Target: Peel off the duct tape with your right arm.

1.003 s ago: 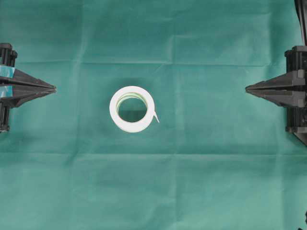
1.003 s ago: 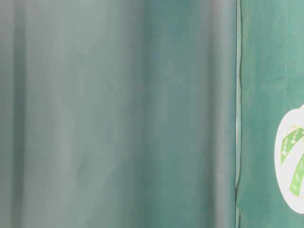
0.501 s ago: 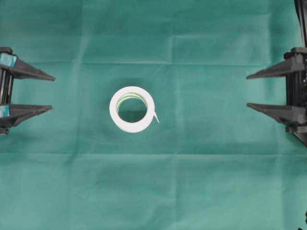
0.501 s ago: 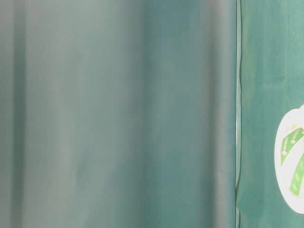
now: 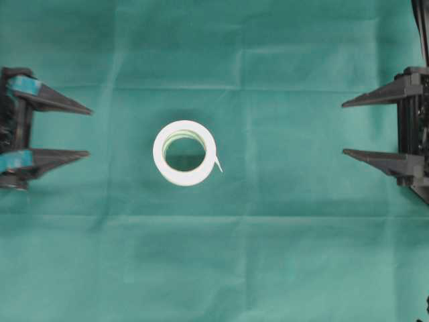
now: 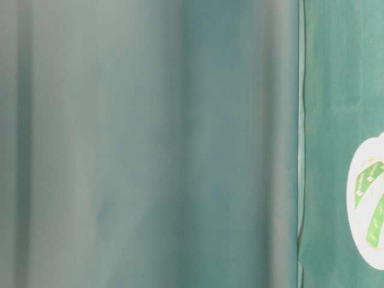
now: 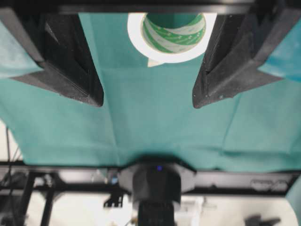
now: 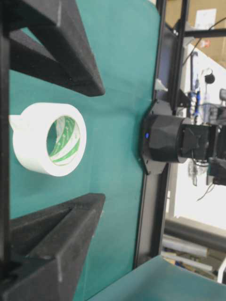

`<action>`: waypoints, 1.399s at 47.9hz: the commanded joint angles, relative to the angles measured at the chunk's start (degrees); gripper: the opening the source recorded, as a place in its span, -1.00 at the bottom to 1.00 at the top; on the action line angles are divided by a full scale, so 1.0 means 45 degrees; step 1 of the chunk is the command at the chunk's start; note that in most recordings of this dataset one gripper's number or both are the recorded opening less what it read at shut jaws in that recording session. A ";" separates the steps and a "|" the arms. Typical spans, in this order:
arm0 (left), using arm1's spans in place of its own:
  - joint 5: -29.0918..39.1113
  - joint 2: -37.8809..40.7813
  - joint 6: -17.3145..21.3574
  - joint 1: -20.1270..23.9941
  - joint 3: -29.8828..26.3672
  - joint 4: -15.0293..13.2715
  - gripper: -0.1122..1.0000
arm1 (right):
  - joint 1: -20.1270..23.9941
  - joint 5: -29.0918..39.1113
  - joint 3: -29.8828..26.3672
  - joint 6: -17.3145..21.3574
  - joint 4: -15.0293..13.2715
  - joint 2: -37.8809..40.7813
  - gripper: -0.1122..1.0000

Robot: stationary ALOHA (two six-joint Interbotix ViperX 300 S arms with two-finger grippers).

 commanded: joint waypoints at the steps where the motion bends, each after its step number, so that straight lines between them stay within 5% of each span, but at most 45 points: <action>1: -0.0254 0.0938 0.0020 -0.0039 -0.0801 -0.0020 0.73 | 0.0000 -0.0234 -0.0137 0.0020 0.0020 0.0078 0.49; 41: -0.0273 0.6523 -0.0078 -0.0059 -0.4473 -0.0039 0.72 | -0.0020 -0.0273 -0.0059 0.0039 0.0000 0.0078 0.49; 67: 0.7363 0.6836 -0.0410 -0.0254 -0.6992 -0.0059 0.72 | -0.0020 -0.0254 0.0000 0.0039 -0.0039 0.0078 0.49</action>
